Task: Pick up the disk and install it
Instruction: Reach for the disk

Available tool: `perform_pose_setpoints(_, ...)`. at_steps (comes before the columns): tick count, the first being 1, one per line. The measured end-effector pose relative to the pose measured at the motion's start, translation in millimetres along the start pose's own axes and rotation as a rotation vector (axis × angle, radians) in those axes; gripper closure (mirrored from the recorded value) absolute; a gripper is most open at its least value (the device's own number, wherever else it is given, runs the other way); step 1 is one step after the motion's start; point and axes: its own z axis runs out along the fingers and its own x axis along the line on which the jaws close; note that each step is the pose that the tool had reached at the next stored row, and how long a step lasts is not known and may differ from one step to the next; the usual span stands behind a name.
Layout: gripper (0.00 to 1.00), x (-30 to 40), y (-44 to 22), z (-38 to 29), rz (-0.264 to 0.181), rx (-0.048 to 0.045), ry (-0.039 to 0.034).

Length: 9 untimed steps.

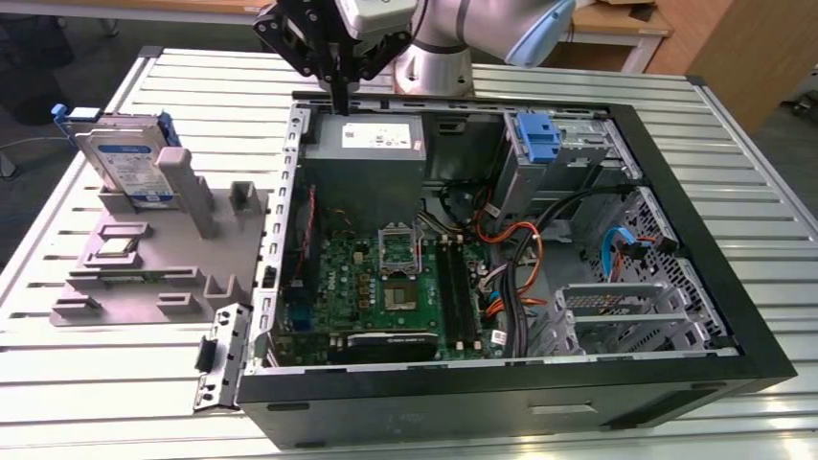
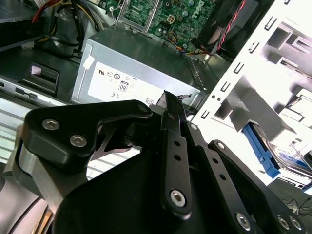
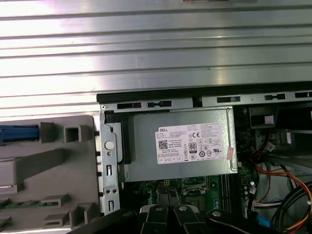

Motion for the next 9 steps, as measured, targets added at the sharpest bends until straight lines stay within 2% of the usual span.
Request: perform_pose_setpoints(9,0.90,1.8,-0.1,-0.1,0.000,0.0000,0.0000)
